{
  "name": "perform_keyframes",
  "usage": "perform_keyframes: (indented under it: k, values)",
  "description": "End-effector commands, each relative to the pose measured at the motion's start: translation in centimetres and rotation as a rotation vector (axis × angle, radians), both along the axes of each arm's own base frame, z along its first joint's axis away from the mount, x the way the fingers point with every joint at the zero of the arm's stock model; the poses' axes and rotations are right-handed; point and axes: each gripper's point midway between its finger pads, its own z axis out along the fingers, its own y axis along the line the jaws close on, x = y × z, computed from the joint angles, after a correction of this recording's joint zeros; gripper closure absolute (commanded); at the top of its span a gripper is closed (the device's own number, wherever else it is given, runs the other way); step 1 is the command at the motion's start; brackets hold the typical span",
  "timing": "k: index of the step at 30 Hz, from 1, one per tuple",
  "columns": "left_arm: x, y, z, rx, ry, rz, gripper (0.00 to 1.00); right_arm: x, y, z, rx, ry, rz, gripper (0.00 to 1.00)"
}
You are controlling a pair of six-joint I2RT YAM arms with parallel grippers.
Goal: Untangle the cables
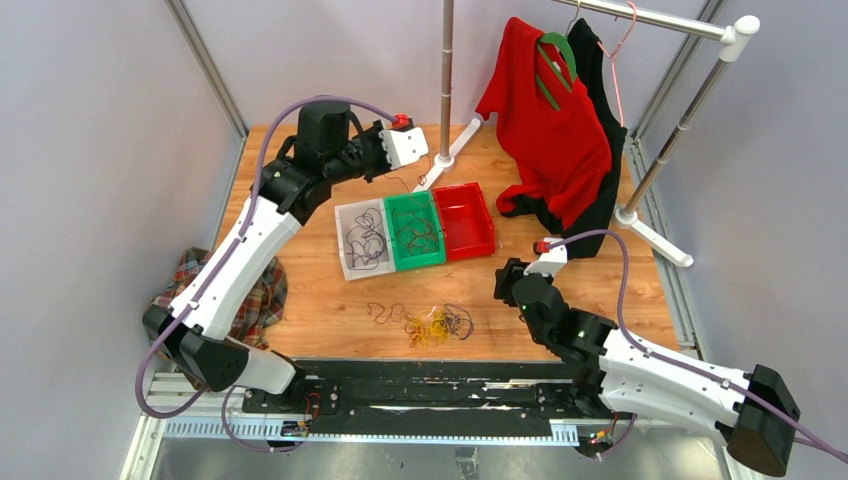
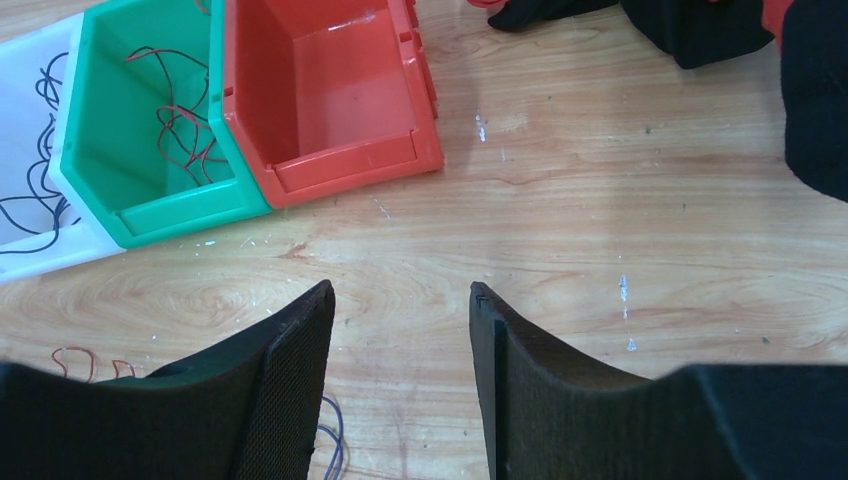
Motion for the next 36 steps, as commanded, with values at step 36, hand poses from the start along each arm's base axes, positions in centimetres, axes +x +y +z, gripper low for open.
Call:
perform_keyframes:
  k: [36]
  values:
    - [3.0, -2.6, -20.5, 0.286, 0.356, 0.101, 1.00, 0.8, -1.0, 1.3, -0.003, 0.011, -0.016, 0.46]
